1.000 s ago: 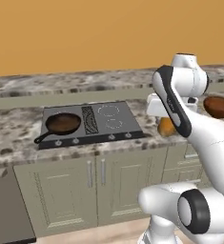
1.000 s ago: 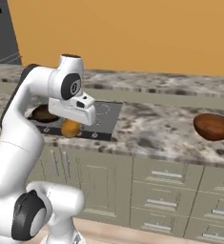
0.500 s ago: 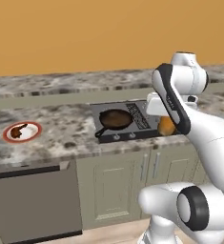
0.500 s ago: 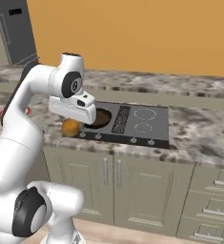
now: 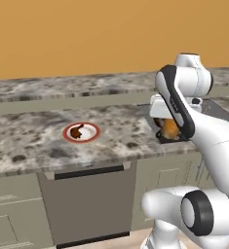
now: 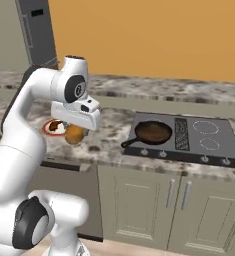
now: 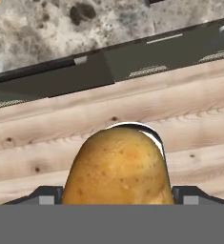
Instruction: Place the chicken drumstick on the plate and place the potato on the same plate.
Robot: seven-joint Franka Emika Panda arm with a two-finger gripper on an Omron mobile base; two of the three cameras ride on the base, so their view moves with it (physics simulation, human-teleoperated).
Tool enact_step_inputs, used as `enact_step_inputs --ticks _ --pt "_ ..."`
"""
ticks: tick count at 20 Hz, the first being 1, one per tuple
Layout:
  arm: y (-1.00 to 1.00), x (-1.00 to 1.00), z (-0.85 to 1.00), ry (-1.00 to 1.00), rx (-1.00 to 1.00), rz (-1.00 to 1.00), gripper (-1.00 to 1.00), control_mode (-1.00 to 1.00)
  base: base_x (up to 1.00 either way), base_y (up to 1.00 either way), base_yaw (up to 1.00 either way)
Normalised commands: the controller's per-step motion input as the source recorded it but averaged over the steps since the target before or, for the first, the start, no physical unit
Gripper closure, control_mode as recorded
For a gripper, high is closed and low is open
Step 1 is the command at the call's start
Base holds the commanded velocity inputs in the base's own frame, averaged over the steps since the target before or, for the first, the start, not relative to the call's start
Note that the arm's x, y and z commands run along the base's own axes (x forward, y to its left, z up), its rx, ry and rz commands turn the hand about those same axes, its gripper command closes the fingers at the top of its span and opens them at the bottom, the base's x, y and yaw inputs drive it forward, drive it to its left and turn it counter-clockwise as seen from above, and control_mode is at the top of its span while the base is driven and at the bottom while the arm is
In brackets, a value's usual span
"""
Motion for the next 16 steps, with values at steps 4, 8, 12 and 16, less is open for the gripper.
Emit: enact_step_inputs --ticks 4,8,12,16 --pt "0.00 0.00 0.00 0.00 0.00 0.00 1.00 1.00 0.37 0.62 0.01" --pt "0.00 0.00 0.00 0.00 0.00 0.00 1.00 1.00 0.35 0.42 0.00" --pt "0.00 0.00 0.00 0.00 0.00 0.00 1.00 1.00 0.34 0.52 0.00" --pt "0.00 0.00 0.00 0.00 0.00 0.00 1.00 1.00 0.41 0.48 0.01"
